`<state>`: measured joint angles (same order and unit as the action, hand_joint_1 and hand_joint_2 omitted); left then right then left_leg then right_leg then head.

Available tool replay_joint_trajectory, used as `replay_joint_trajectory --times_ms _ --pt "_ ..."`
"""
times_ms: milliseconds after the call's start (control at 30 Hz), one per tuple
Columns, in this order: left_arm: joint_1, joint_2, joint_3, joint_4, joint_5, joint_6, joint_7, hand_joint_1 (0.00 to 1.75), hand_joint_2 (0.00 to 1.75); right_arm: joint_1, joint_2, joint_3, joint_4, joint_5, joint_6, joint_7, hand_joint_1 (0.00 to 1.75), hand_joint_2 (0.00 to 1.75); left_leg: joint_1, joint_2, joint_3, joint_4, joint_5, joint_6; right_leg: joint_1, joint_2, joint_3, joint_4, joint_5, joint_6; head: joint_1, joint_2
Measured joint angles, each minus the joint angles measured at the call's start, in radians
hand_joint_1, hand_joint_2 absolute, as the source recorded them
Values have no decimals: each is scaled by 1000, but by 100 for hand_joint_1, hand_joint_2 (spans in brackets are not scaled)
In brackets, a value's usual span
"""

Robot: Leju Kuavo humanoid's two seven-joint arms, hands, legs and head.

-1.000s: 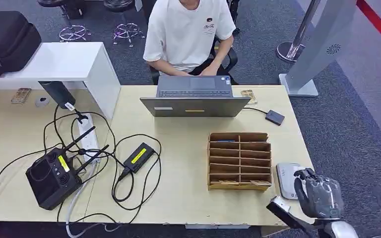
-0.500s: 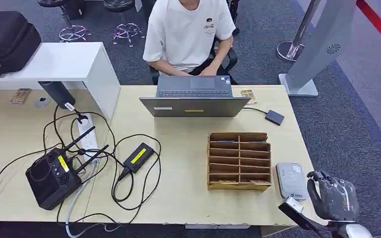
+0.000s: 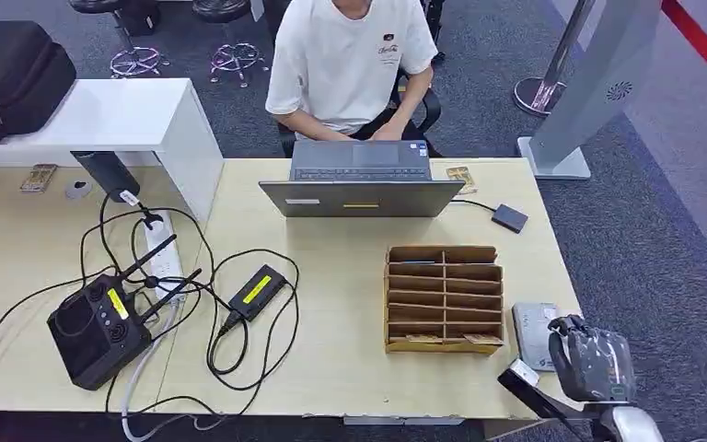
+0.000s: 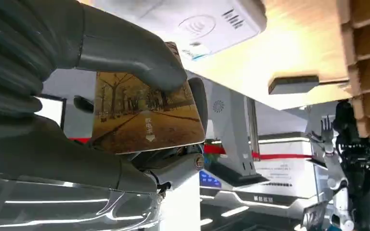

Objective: Pass the card to the sensor for recognition and then transmit it.

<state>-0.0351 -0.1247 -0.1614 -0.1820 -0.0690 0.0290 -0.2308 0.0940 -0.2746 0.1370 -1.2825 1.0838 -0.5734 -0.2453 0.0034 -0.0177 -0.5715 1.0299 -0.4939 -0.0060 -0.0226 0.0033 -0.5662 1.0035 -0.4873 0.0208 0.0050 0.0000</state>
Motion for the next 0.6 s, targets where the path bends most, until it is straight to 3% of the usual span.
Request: replay_joint_trajectory --times_ms 600 --pt "0 1 0 0 0 -3 0 0 175 -17 24 24 59 -1 -5 3 175 175 0 0 0 0 0 0 0 0 0 0 0 0 0 0"
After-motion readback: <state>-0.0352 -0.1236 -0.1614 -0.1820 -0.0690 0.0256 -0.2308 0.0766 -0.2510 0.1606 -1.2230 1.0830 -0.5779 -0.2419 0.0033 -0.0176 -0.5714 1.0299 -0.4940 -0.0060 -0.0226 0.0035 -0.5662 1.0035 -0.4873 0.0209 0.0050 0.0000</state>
